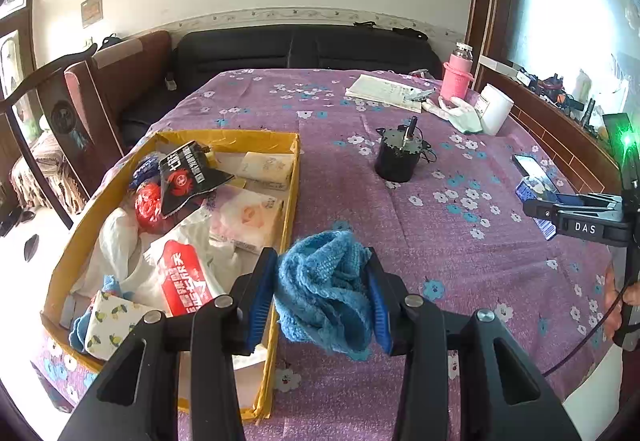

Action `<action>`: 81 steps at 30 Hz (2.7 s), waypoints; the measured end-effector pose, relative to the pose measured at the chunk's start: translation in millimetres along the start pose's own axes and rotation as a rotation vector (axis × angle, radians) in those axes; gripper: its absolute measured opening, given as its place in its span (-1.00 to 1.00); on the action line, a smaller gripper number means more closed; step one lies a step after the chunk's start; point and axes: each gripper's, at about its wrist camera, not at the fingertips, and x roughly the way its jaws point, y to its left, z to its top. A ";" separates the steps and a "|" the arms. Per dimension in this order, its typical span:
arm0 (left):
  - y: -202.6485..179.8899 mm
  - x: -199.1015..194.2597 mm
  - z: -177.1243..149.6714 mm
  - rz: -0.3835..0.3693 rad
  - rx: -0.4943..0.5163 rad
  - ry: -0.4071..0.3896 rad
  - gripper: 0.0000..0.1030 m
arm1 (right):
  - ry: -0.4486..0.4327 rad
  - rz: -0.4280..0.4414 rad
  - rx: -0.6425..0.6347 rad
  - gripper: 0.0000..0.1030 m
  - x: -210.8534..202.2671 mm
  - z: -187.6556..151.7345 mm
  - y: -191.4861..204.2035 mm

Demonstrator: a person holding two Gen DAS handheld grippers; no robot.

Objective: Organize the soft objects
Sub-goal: 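Carry the blue knitted cloth and Vinda tissue pack over the yellow tray, then open the left tool to drop the cloth while the right tool releases the tissue pack into the tray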

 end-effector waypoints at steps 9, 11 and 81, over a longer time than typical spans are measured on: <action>8.7 -9.6 -5.5 -0.002 -0.020 -0.010 -0.20 | -0.011 0.080 -0.039 0.12 -8.9 -0.9 32.8; 12.6 -12.6 -6.7 0.002 -0.028 -0.015 -0.20 | -0.014 0.101 -0.051 0.12 -10.9 0.1 43.1; 171.8 77.8 34.0 0.078 -0.204 0.164 0.03 | 0.039 0.288 -0.296 0.14 30.2 44.5 215.9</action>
